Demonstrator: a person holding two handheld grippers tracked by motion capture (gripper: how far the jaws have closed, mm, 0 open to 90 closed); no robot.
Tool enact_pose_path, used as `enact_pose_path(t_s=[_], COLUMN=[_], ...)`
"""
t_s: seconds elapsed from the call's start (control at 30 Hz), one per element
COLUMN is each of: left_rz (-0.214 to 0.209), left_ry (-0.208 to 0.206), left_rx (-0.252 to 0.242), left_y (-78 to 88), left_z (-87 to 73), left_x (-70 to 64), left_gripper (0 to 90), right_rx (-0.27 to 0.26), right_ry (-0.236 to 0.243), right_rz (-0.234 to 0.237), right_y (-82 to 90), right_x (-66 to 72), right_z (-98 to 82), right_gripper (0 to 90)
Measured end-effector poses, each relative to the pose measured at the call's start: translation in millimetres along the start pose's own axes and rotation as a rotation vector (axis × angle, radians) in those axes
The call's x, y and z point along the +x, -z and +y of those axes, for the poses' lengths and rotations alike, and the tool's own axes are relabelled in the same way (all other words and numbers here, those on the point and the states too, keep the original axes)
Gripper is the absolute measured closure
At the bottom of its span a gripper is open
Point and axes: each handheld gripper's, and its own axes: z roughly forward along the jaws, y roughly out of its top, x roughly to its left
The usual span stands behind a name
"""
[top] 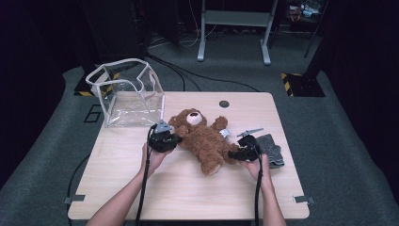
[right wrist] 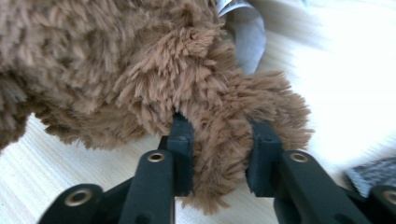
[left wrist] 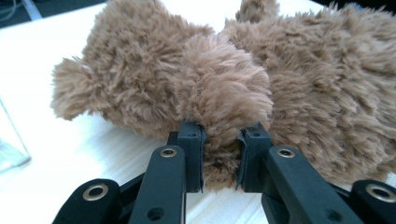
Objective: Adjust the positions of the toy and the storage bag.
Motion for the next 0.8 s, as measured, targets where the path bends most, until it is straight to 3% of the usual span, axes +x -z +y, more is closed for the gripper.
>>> enact_pose_path(t_s=[0.03,0.1,0.23,0.3,0.47,0.63,0.8], left_rz=[-0.006,-0.007,0.004,0.019,0.01,0.005,0.008], left_ry=[-0.001,-0.012,-0.042,-0.053,-0.061,-0.067,-0.089], left_rx=[-0.005,-0.006,-0.011,-0.019,-0.023,-0.038,-0.045], left_y=[2.7,4.3,5.2,5.5,1.9,-5.0,-12.9], left_z=[2.6,6.5,15.3,18.8,27.4,35.3,46.3], left_x=[0.9,1.0,-1.2,-1.7,2.2,2.5,1.9], left_gripper=[76.7,77.2,78.7,79.2,79.4,79.4,79.4], right_rx=[-0.017,-0.045,-0.099,-0.122,-0.18,-0.218,-0.24], right_ry=[0.009,0.005,0.0,0.021,0.035,0.034,0.065], right_rz=[-0.04,-0.072,-0.112,-0.142,-0.179,-0.222,-0.254], right_y=[4.9,10.0,19.8,24.7,40.3,57.2,75.0], right_x=[0.7,0.3,2.4,4.8,5.0,11.3,16.7], right_z=[-0.8,-2.7,-5.2,-4.4,-1.1,1.4,0.8], right_gripper=[70.6,71.5,72.4,72.7,73.1,73.7,74.0])
